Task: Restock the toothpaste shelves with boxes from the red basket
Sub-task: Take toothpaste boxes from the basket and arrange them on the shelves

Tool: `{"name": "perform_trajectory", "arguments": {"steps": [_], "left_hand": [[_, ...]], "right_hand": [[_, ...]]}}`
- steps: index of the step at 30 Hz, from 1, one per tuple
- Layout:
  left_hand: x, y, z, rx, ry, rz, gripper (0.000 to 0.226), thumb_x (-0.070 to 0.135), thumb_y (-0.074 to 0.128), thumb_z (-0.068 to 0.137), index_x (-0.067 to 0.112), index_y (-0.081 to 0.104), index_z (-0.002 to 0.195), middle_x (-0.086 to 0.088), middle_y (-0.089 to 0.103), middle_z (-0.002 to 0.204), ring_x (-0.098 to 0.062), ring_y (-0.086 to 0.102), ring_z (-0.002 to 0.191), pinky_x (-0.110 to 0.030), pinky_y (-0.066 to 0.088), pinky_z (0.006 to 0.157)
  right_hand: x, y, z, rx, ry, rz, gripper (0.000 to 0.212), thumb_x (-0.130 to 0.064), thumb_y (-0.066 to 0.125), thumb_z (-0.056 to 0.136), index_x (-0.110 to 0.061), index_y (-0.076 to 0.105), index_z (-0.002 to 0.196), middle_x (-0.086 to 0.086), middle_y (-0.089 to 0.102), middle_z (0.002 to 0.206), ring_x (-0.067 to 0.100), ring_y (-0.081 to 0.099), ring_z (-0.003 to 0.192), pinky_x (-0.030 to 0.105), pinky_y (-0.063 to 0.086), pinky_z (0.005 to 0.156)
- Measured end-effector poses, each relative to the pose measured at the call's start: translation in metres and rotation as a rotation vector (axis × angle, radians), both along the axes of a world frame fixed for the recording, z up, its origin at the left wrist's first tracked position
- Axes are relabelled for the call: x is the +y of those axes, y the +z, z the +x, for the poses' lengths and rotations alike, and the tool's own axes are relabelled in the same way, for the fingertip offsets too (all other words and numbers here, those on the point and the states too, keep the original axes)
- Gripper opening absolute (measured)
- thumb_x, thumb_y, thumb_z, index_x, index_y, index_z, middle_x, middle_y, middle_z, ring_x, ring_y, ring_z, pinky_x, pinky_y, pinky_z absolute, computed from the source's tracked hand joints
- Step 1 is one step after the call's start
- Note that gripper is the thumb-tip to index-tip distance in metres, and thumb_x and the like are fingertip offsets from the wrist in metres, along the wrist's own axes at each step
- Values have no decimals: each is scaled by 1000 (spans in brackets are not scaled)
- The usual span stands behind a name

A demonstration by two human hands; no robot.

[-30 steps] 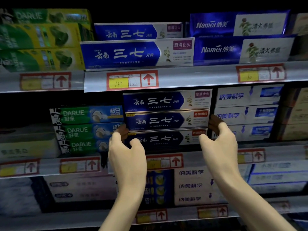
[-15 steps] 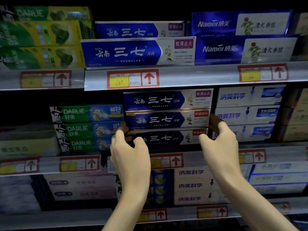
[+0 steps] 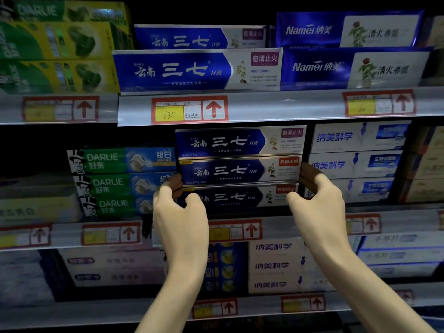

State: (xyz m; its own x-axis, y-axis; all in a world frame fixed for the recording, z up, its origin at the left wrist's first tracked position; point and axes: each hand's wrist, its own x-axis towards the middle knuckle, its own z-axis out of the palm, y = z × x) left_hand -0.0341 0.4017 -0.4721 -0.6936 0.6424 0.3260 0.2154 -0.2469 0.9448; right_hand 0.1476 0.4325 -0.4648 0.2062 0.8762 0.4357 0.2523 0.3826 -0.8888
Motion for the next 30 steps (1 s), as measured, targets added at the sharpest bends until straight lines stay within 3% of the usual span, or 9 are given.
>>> {"name": "perform_trajectory", "arguments": {"steps": [2,7,12,16,18,20,23,27,30], "left_hand": [[0,0,0,-2,-3,4,11,12,53,94,22,58,95,-5,51,92,-22,44,76,-37,37,64],[1,-2,-1,4,-3,11,13,12,54,94,22,60,99,-6,52,94,-22,45,76,-38,37,66],[1,-1,-4,-11,0,32,15,11,55,92,25,62,95,-7,56,90,-22,47,73,-36,37,62],[-1,0,-1,8,-19,38,14,12,55,92,23,61,98,-11,57,98,-22,47,74,-36,39,64],[-3,0,1,10,-19,35,14,15,54,92,22,62,103,-18,62,109,-33,57,83,-45,51,70],[-5,2,2,19,-15,31,21,22,54,90,23,61,109,-19,63,117,-42,60,101,-57,54,85],[-10,7,4,61,-35,57,35,30,50,85,27,59,119,-15,63,115,-38,59,98,-53,54,80],[-13,11,7,84,-61,56,44,26,54,92,54,57,126,-7,57,126,-28,59,109,-48,55,90],[-12,11,8,92,-73,50,45,20,55,94,57,57,119,-3,52,127,-26,57,113,-44,53,92]], "right_hand": [[-1,0,0,-8,-16,1,52,1,57,93,-42,53,123,-31,61,97,-4,59,95,4,47,54],[-4,0,-2,-14,-27,2,53,0,59,92,-41,56,125,-28,65,103,-8,62,64,7,49,54],[-6,3,-2,-6,-13,-1,53,3,58,93,-40,53,124,-33,58,101,-23,57,66,-1,42,55],[-5,2,-2,-16,-21,-13,55,0,58,93,-39,56,131,-30,63,105,-6,64,65,8,48,55],[-4,1,-3,-14,-22,-14,55,-1,58,93,-37,57,135,-27,65,112,-3,65,70,9,48,57],[-3,1,-2,-8,-20,-13,51,1,58,93,-32,58,133,-25,64,113,-15,62,77,2,45,58],[-2,3,-1,-15,0,-11,55,1,59,93,-34,54,134,-26,62,114,-26,55,89,-4,41,64],[1,2,-3,-53,1,-15,53,-4,59,90,-39,54,130,-16,65,122,1,59,113,20,48,89],[3,1,-4,-41,12,-25,47,-5,59,90,-36,59,125,-9,66,118,12,61,110,28,50,86]]}}
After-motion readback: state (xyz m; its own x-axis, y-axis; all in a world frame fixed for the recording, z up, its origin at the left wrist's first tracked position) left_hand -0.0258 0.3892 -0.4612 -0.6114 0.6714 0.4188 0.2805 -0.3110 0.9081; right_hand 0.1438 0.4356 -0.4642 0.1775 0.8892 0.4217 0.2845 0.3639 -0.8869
